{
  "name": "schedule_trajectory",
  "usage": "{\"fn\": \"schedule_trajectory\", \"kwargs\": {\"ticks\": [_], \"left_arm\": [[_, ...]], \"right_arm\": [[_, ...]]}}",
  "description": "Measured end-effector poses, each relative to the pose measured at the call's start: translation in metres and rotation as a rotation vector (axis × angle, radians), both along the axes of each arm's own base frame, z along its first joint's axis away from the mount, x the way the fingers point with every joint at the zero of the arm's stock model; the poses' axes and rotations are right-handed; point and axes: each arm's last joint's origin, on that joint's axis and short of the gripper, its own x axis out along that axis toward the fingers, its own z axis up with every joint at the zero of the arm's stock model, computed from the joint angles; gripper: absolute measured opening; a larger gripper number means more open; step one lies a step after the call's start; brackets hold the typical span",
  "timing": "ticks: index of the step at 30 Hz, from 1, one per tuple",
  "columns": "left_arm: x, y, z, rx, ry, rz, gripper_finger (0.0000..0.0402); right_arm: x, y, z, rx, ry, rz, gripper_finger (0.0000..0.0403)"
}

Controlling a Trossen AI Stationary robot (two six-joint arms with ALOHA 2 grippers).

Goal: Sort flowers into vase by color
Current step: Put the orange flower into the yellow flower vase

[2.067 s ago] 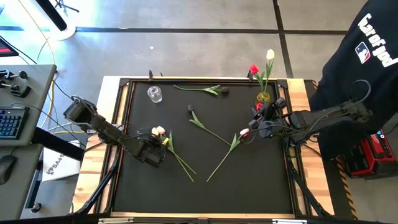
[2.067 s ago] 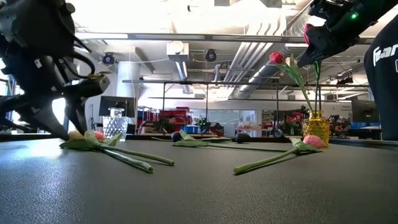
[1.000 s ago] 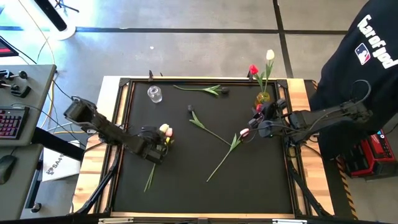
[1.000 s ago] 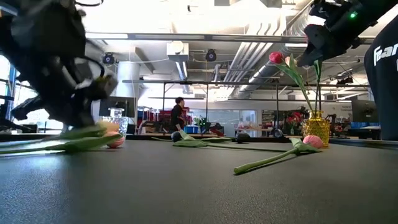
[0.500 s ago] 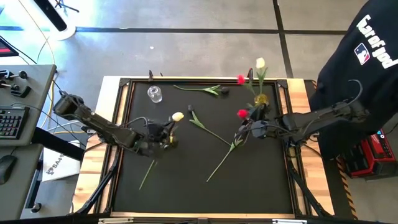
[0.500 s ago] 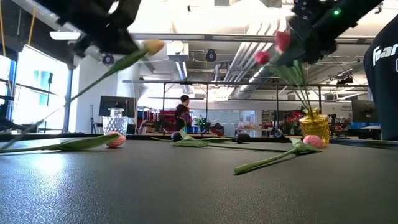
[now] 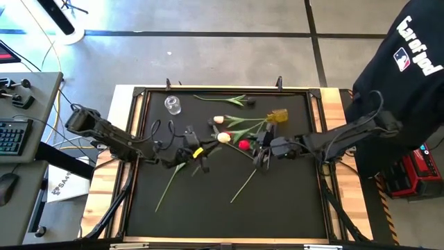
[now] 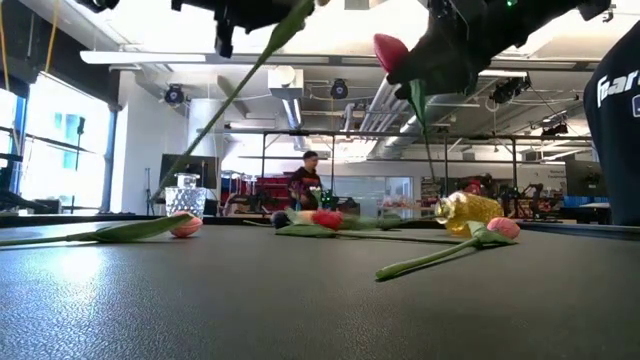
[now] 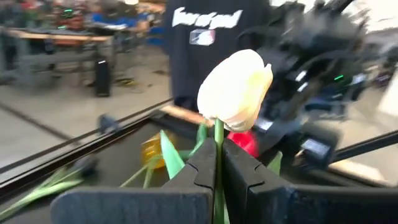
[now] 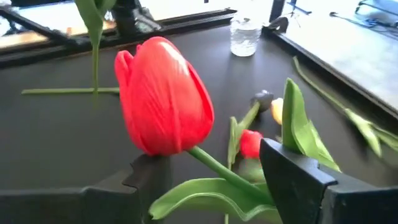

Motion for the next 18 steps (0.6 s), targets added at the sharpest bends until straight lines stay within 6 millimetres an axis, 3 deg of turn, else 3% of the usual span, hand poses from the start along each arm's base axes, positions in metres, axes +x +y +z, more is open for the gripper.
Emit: {"fn": "schedule_trajectory", "kwargs": {"ticks": [12, 18], "left_arm": [[-0.008, -0.03, 0.009, 0.052, -0.068, -0.136, 0.0], [-0.013, -0.04, 0.01, 0.061, -0.071, -0.146, 0.0]], "right_arm": [[-0.012, 0.031, 0.015, 0.055, -0.099, 0.109, 0.0224], [-0.014, 0.021, 0.015, 0.028, -0.075, 0.046, 0.0224]]}}
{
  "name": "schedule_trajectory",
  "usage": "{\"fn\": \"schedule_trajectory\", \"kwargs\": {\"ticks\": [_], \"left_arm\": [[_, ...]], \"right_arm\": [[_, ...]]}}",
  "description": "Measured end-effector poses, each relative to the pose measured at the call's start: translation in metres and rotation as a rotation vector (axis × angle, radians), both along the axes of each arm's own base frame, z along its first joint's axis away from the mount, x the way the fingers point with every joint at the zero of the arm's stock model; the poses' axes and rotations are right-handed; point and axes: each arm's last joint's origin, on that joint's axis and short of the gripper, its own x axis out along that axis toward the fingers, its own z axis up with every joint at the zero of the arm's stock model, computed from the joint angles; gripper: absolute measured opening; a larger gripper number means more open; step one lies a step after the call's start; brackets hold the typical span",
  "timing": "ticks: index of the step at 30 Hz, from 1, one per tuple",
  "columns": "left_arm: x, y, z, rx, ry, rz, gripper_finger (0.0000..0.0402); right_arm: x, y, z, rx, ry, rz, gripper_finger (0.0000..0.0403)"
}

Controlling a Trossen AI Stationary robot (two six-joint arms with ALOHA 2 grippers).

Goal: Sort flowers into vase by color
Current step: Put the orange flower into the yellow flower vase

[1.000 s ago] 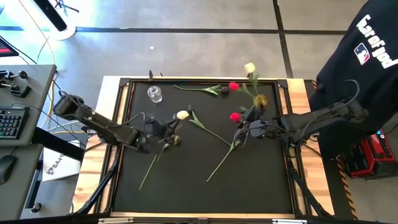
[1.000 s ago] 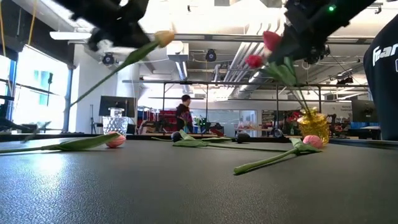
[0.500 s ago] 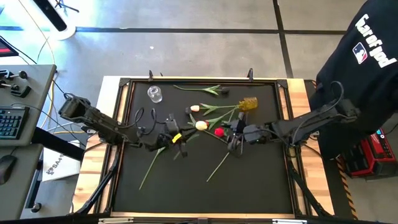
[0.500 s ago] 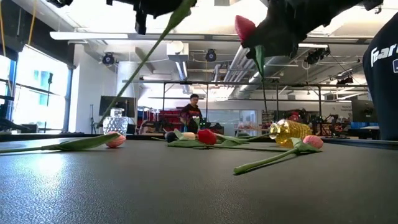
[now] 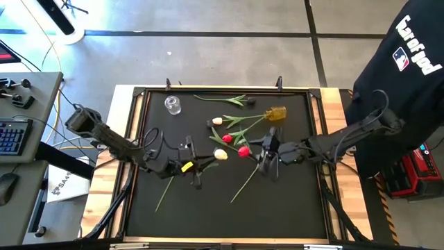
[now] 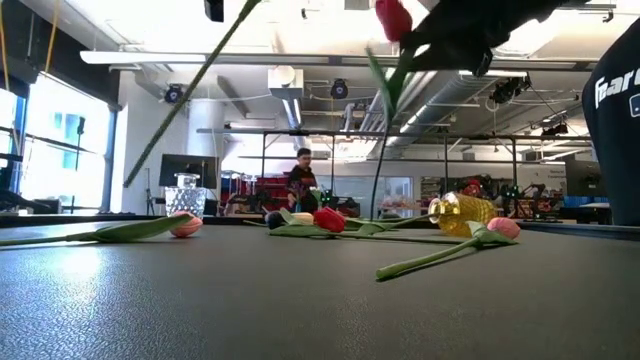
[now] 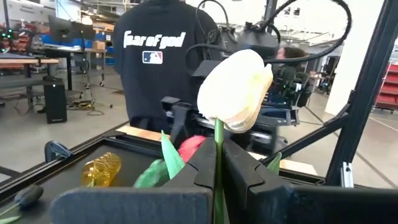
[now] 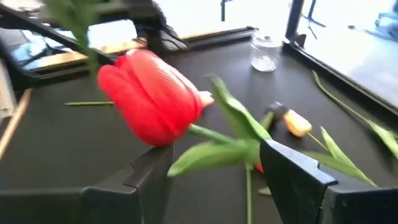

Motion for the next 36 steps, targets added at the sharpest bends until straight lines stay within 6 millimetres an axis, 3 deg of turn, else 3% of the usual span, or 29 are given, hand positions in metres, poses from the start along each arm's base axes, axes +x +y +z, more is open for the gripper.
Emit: {"fn": "schedule_trajectory", "kwargs": {"ticks": [13, 24, 29, 36], "left_arm": [[-0.015, -0.023, -0.001, 0.017, 0.029, 0.116, 0.0], [-0.028, -0.029, -0.02, 0.051, 0.177, 0.366, 0.0], [-0.033, -0.017, -0.035, -0.063, 0.233, 0.378, 0.0], [-0.042, 0.025, -0.063, -0.254, 0.436, 0.49, 0.0]], "right_arm": [[-0.004, -0.022, -0.006, 0.107, 0.221, -0.025, 0.0224], [-0.012, -0.056, 0.02, 0.045, 0.394, -0.184, 0.0224], [-0.014, -0.068, 0.018, 0.019, 0.444, -0.205, 0.0224], [-0.021, -0.093, 0.014, -0.021, 0.554, -0.249, 0.0224]]}}
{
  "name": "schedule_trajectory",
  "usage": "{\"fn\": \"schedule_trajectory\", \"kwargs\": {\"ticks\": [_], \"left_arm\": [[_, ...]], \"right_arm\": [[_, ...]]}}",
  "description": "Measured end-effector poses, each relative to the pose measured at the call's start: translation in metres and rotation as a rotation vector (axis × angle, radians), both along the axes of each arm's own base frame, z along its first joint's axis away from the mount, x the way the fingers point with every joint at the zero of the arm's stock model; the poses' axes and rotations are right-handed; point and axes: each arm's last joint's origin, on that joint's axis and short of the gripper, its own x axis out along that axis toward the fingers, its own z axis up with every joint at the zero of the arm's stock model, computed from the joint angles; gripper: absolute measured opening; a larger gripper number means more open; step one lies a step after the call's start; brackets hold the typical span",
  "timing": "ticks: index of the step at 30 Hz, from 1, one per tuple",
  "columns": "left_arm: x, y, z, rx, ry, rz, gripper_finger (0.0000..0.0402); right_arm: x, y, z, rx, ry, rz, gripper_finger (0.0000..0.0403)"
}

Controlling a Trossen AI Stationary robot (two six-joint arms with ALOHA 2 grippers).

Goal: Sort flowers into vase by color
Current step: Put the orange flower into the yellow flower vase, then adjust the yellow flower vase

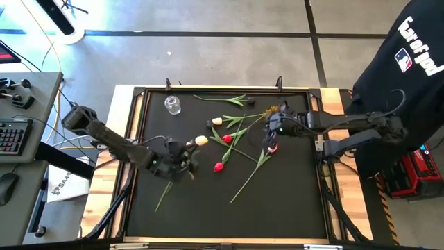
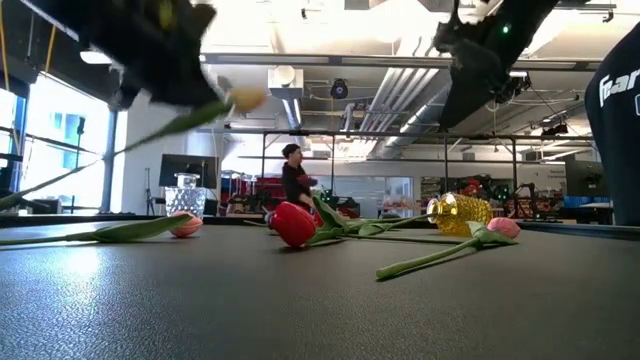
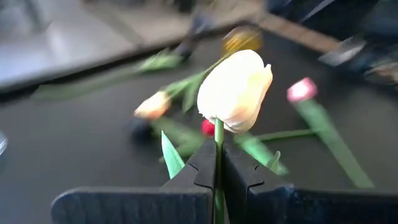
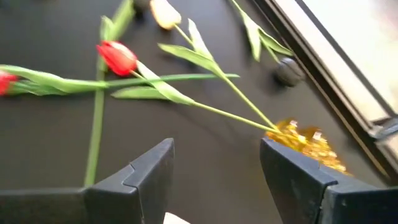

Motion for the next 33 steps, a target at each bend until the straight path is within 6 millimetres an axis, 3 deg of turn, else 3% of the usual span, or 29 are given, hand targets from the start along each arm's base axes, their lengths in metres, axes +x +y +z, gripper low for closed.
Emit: {"fn": "schedule_trajectory", "kwargs": {"ticks": [8, 14, 19, 23, 27, 33], "left_arm": [[-0.02, 0.045, -0.021, -0.225, 0.272, 0.244, 0.0021], [-0.028, 0.064, -0.032, -0.332, 0.43, 0.281, 0.0086], [-0.024, 0.075, -0.029, -0.355, 0.495, 0.241, 0.0142], [-0.012, 0.091, 0.001, -0.39, 0.499, 0.132, 0.0162], [-0.004, 0.112, 0.048, -0.426, 0.45, -0.002, 0.0165], [-0.007, 0.133, 0.107, -0.412, 0.212, 0.017, 0.0165]], "right_arm": [[-0.008, -0.031, -0.002, -0.067, 0.098, -0.023, 0.0224], [-0.013, -0.057, -0.002, -0.18, 0.221, 0.065, 0.0224], [-0.015, -0.075, -0.005, -0.204, 0.276, 0.193, 0.0224], [-0.012, -0.086, -0.012, -0.141, 0.287, 0.294, 0.0228], [-0.006, -0.098, -0.023, -0.072, 0.335, 0.363, 0.0241], [0.004, -0.122, -0.055, 0.028, 0.37, 0.385, 0.0254]]}}
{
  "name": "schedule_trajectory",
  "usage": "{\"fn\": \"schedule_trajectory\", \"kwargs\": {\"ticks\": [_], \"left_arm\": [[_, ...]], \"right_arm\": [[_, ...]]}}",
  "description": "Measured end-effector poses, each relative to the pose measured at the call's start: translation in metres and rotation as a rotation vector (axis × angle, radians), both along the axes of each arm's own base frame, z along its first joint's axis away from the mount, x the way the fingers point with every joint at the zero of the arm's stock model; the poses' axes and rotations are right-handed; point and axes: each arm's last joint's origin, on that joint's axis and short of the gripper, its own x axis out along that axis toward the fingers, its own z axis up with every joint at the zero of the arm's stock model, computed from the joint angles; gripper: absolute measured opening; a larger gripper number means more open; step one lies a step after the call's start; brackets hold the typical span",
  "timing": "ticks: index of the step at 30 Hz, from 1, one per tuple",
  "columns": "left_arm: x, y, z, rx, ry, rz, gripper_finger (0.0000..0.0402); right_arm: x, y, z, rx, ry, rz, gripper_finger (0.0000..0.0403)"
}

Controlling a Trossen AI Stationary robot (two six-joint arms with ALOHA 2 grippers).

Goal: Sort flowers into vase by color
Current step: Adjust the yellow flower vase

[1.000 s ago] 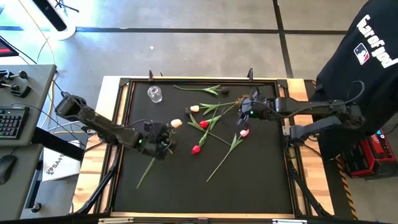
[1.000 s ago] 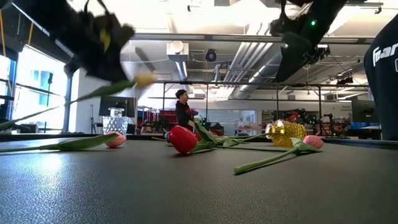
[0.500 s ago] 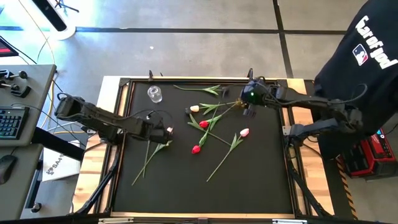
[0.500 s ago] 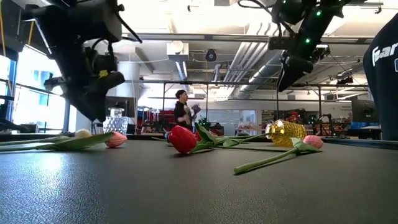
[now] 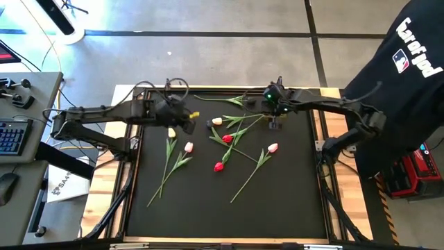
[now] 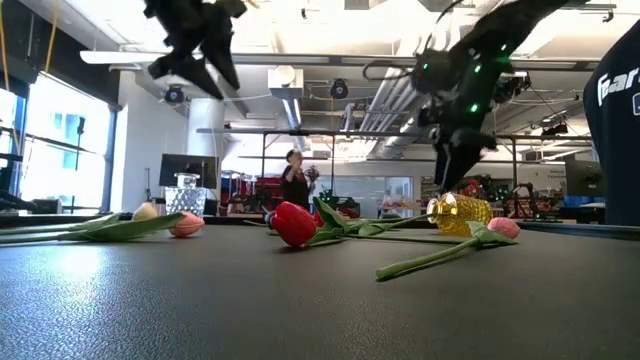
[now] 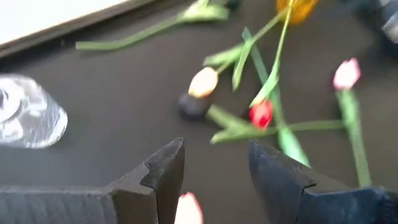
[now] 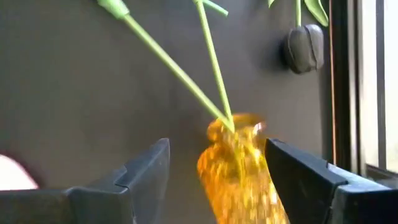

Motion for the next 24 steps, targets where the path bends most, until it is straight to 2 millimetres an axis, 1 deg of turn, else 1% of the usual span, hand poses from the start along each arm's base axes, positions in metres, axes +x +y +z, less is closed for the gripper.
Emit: {"fn": "schedule_trajectory", "kwargs": {"ticks": [2, 4, 7, 13, 17, 20, 24], "left_arm": [[-0.001, 0.002, 0.009, 0.0, -0.047, 0.02, 0.0165], [-0.001, 0.002, 0.013, -0.006, -0.079, 0.028, 0.0165], [0.001, 0.0, 0.013, -0.039, -0.096, 0.016, 0.0165], [0.002, -0.001, 0.012, -0.079, -0.094, -0.009, 0.0165], [0.002, -0.001, 0.012, -0.081, -0.095, -0.007, 0.0165], [0.002, -0.001, 0.012, -0.085, -0.098, -0.002, 0.0165], [0.002, -0.001, 0.011, -0.077, -0.092, -0.011, 0.0165]], "right_arm": [[0.005, -0.009, -0.009, -0.01, -0.003, -0.009, 0.0253], [0.008, -0.016, -0.015, -0.025, -0.002, 0.007, 0.0251], [0.01, -0.021, -0.027, -0.039, 0.051, 0.059, 0.0247], [0.009, -0.03, -0.044, -0.02, 0.129, 0.059, 0.0246], [0.012, -0.035, -0.049, -0.033, 0.114, 0.059, 0.0245], [0.011, -0.037, -0.053, -0.029, 0.135, 0.052, 0.0241], [0.01, -0.036, -0.055, -0.02, 0.15, 0.048, 0.0214]]}}
